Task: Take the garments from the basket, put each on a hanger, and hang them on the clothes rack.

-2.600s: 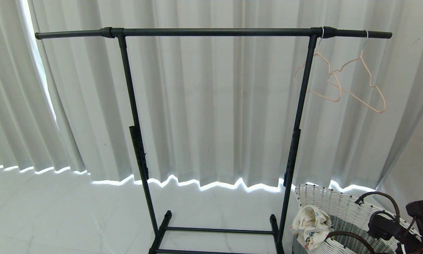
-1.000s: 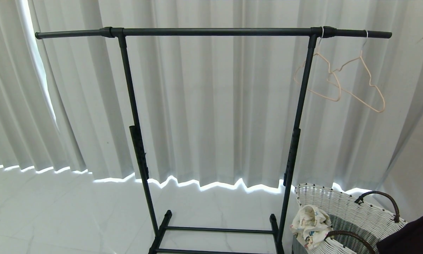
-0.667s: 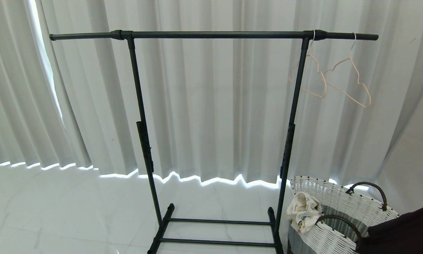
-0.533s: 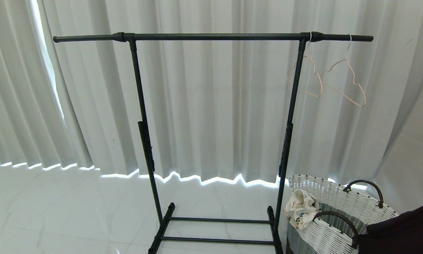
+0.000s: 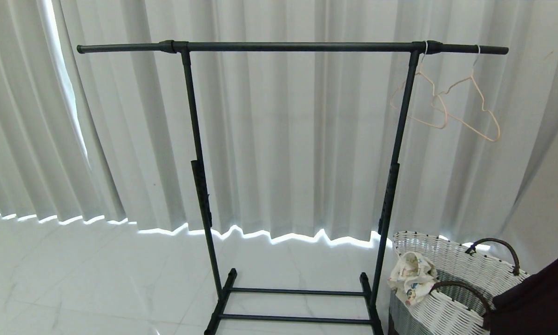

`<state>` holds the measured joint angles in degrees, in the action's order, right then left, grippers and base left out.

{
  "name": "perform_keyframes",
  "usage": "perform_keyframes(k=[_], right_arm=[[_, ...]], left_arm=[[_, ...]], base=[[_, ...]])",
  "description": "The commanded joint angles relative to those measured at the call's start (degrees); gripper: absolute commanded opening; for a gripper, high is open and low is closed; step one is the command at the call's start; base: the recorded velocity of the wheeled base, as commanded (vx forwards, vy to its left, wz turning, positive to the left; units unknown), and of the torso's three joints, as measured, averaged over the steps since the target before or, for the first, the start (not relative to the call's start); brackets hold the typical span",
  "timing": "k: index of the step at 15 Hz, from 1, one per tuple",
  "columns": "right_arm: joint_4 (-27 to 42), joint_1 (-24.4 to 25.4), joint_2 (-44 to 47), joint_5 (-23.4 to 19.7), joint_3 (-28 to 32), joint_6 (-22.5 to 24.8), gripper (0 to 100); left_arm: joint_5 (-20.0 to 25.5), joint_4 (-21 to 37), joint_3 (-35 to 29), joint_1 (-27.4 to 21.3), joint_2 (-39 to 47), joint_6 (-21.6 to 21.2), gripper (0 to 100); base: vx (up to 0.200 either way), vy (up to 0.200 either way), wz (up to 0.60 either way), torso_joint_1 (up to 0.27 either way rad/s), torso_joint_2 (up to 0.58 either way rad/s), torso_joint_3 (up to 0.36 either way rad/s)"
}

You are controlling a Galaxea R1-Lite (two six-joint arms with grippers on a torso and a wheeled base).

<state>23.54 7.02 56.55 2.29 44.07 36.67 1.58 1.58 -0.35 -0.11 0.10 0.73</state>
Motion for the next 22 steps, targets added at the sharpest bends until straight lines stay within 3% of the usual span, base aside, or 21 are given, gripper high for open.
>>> perform_keyframes(k=[1,3,6,9,14,16,18,19,22], right_arm=[[0.0,2.3,1.2,0.0,0.1,-0.5,0],[-0.2,5.5,2.4,0.0,0.5,-2.0,0],[-0.2,15.2,8.3,0.0,4.3,-8.0,0],[-0.2,24.3,17.1,0.0,9.9,-16.7,0],[-0.3,33.1,25.8,-1.2,15.7,-28.1,0],[-1.1,34.0,26.8,-3.1,16.0,-29.0,0],[-1.3,34.0,27.0,-3.3,16.0,-29.7,0],[-1.3,34.0,27.0,-3.6,16.0,-30.3,0],[-4.6,35.5,27.6,-6.5,18.2,-30.5,0]], left_arm=[[0.0,0.0,0.0,0.0,0.0,0.1,100],[0.0,0.0,0.0,0.0,0.0,0.1,100],[0.7,0.0,0.0,0.0,0.1,-2.6,100],[0.7,0.1,0.0,0.0,0.1,-3.4,100],[0.8,0.0,0.0,0.0,0.0,-5.8,100],[1.0,-0.6,0.1,0.0,0.0,-5.7,100],[7.7,-2.5,-8.6,-1.5,5.4,-2.9,100],[8.5,-2.7,-14.1,-2.5,10.6,-2.2,100],[8.8,-3.3,-32.5,-11.2,37.1,0.8,100]], base=[[0.000,0.200,0.00,0.002,0.01,0.002],[0.000,0.200,0.00,0.002,0.00,0.002],[0.000,0.000,0.00,0.000,0.00,0.000],[0.000,0.000,0.00,0.000,0.00,0.000],[0.000,0.000,0.00,0.000,0.00,0.000],[0.000,0.000,0.00,0.000,0.00,0.000],[0.000,0.000,0.00,0.000,0.00,0.000],[0.000,0.000,0.00,0.000,0.00,0.000],[0.000,0.000,0.00,0.000,0.00,0.000]])
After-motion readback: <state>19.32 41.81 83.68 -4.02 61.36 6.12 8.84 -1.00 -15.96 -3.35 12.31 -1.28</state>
